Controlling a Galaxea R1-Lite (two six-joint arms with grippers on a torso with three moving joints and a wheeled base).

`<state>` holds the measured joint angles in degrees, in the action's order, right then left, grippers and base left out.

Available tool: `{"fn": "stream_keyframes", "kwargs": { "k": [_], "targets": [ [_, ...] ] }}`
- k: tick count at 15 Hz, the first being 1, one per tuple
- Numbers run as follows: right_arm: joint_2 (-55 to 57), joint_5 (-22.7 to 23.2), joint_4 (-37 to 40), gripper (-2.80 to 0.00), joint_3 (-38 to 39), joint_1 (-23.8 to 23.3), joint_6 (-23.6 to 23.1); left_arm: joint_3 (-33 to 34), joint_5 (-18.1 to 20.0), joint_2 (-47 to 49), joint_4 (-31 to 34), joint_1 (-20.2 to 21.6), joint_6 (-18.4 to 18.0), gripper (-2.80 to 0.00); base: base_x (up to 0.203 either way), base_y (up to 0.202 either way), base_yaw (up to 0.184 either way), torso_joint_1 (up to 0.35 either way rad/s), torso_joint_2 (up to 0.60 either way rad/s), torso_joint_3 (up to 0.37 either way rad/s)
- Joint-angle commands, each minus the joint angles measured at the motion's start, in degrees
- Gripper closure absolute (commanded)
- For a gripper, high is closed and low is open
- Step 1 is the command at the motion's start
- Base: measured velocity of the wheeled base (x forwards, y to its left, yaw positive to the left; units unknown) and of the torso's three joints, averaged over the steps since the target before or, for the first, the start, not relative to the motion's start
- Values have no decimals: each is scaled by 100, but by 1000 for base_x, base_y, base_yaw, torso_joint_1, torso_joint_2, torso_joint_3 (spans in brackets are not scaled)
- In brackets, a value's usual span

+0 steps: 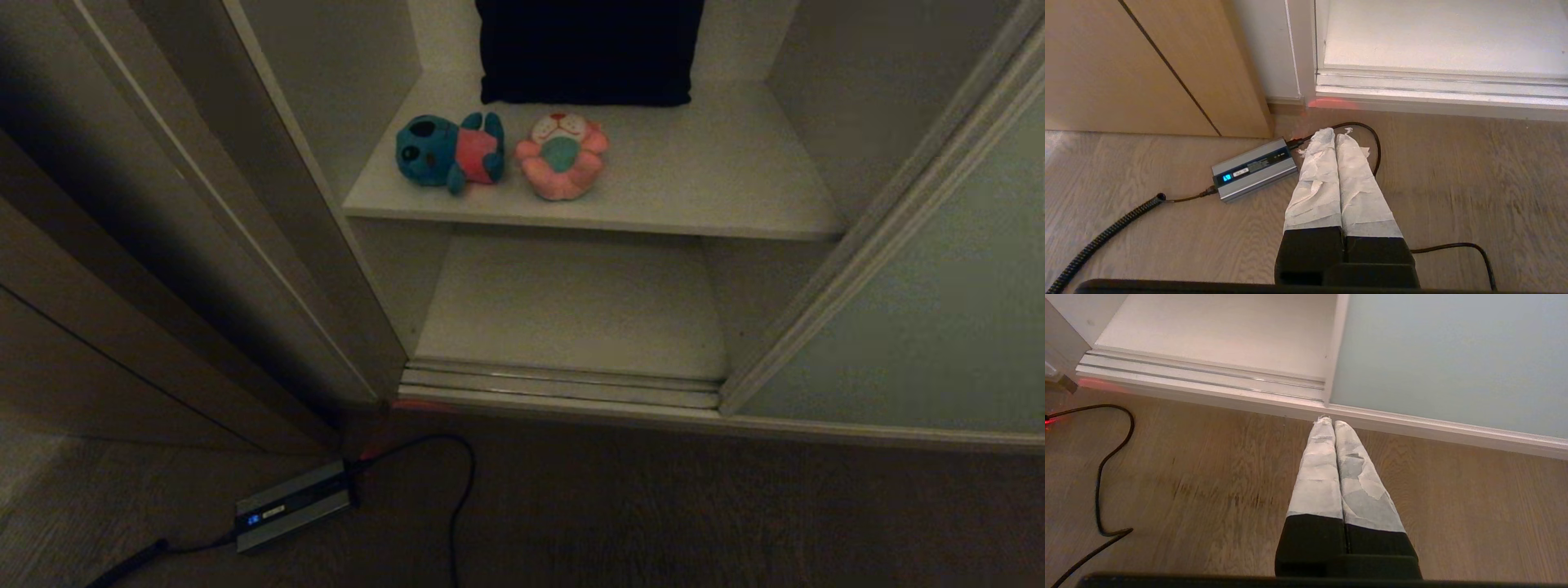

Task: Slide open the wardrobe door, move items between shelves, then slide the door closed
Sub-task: Open the door

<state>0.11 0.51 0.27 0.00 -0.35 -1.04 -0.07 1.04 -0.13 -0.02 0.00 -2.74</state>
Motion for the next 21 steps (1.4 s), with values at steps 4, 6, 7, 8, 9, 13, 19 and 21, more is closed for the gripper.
{"fn": "stream_keyframes", "kwargs": {
  "k": [4,6,7,8,9,13,19,21],
  "targets": [
    [-2,2,0,0,18,0,-2,-1,8,22,2,-7,0,0,0,0,0,0,0,0],
    [4,2,0,0,21,-3,-2,-1,2,22,2,0,-7,0,41,0,-1,0,2,1],
    [7,10,0,0,26,0,-2,-1,10,22,2,-8,-7,0,171,0,-4,-4,2,2],
    [6,2,0,0,18,0,-2,-1,11,22,2,0,-7,0,200,0,-1,5,0,2],
    [7,2,0,0,24,0,-2,-1,11,22,2,0,-1,0,201,0,1,-1,7,-1],
    [-2,2,0,0,26,0,-2,-3,-26,29,37,0,-189,0,122,0,0,1,1,0],
    [4,2,0,0,22,0,-2,-2171,88,746,-86,0,-302,0,0,0,0,0,0,0],
    [-2,2,0,0,23,0,-2,-3077,402,1681,-38,0,-298,0,0,0,0,0,0,0]
  ]
}}
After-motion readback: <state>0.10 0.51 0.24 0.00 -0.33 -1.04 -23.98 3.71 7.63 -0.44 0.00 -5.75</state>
